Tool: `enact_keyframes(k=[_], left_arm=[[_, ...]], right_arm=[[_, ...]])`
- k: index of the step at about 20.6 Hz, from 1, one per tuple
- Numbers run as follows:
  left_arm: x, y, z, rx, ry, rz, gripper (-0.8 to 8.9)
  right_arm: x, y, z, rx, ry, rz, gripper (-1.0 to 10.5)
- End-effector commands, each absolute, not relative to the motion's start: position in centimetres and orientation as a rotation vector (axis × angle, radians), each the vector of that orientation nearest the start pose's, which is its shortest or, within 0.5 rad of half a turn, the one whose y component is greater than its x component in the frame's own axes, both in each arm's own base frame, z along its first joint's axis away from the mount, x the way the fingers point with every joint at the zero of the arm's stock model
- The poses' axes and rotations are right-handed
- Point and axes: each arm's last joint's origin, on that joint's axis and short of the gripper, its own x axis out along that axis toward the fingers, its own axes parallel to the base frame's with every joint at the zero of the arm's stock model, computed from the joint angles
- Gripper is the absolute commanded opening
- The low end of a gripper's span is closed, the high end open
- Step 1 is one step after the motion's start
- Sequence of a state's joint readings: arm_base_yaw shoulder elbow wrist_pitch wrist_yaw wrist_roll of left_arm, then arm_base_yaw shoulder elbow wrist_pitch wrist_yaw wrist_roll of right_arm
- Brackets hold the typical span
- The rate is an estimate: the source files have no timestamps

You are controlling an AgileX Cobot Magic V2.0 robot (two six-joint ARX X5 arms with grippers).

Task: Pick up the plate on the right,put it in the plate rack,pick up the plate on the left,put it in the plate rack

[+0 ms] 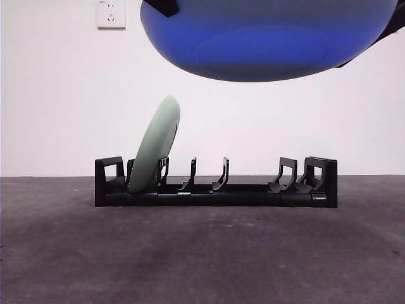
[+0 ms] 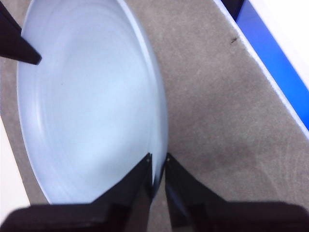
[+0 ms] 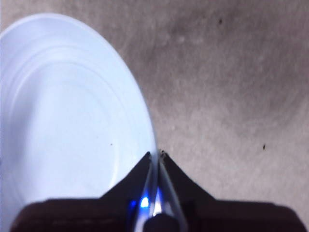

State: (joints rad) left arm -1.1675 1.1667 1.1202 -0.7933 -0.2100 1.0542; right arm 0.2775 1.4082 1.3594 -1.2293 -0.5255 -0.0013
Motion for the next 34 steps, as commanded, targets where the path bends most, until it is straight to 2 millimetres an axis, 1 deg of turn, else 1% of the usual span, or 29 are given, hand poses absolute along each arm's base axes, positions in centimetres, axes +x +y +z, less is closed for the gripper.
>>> enact_keyframes(k=[1, 2, 3, 4, 5, 7, 8, 10, 11, 13, 14, 15, 17, 19, 21, 23, 27, 29, 34], left_arm=[[9.6, -20.8, 32.5, 1.408, 0.163, -1.202, -0.08], [9.6, -20.8, 32.6, 1.392, 0.170, -1.203, -0.08], [9.6, -20.8, 32.6, 1.387, 0.174, -1.202, -0.08], [9.6, -20.8, 32.6, 1.374, 0.178, -1.198, -0.08], [9.6, -20.8, 32.6, 1.359, 0.185, -1.194, -0.08], [9.5, -20.9, 32.6, 1.296, 0.204, -1.217, -0.08], [9.5, -21.1, 32.7, 1.235, 0.211, -1.240, -0.08], [9.9, -21.4, 33.2, 1.111, 0.184, -1.254, -0.08], [10.1, -21.7, 33.6, 1.046, 0.162, -1.249, -0.08], [11.0, -22.2, 34.4, 0.881, 0.113, -1.229, -0.08], [11.6, -22.3, 34.9, 0.794, 0.090, -1.206, -0.08], [12.4, -22.3, 35.3, 0.717, 0.075, -1.175, -0.08], [14.2, -22.2, 36.0, 0.558, 0.059, -1.125, -0.08], [16.2, -22.1, 36.3, 0.413, 0.050, -1.089, -0.08], [18.2, -22.1, 36.1, 0.312, 0.053, -1.028, -0.08], [20.1, -22.4, 35.6, 0.221, 0.051, -1.043, -0.08], [22.6, -23.2, 34.1, 0.132, 0.072, -1.015, -0.08], [23.6, -23.7, 33.2, 0.113, 0.087, -0.984, -0.08], [25.8, -24.0, 31.1, 0.107, 0.130, -0.921, -0.08]], right_arm=[[23.8, 8.4, 32.7, 0.153, 1.263, 0.711, 0.8], [24.0, 8.4, 33.1, 0.155, 1.239, 0.712, 2.2], [24.1, 8.5, 33.6, 0.154, 1.214, 0.714, 3.3], [24.2, 8.5, 34.4, 0.150, 1.181, 0.718, 3.9], [24.2, 8.5, 35.4, 0.145, 1.148, 0.722, 3.9], [24.0, 8.4, 38.1, 0.118, 1.054, 0.706, 3.9], [23.8, 8.2, 39.9, 0.093, 0.998, 0.663, 3.9], [22.7, 7.5, 43.5, 0.032, 0.875, 0.570, 3.9], [21.9, 7.1, 45.0, 0.013, 0.817, 0.535, 3.9], [19.5, 6.3, 48.0, -0.007, 0.696, 0.495, 3.8], [18.0, 5.8, 49.2, -0.010, 0.644, 0.484, 3.8], [16.6, 5.4, 50.0, -0.013, 0.607, 0.474, 3.8], [14.2, 4.6, 50.5, -0.022, 0.579, 0.447, 3.8], [11.7, 3.9, 50.6, -0.035, 0.585, 0.434, 3.8], [9.8, 3.3, 50.5, -0.032, 0.567, 0.436, 3.8], [8.5, 3.0, 50.1, -0.020, 0.558, 0.444, 3.8], [7.3, 2.8, 49.0, 0.013, 0.575, 0.500, 3.8], [6.7, 2.7, 48.4, 0.022, 0.584, 0.522, 3.8], [5.5, 2.4, 46.4, 0.042, 0.621, 0.507, 3.8]])
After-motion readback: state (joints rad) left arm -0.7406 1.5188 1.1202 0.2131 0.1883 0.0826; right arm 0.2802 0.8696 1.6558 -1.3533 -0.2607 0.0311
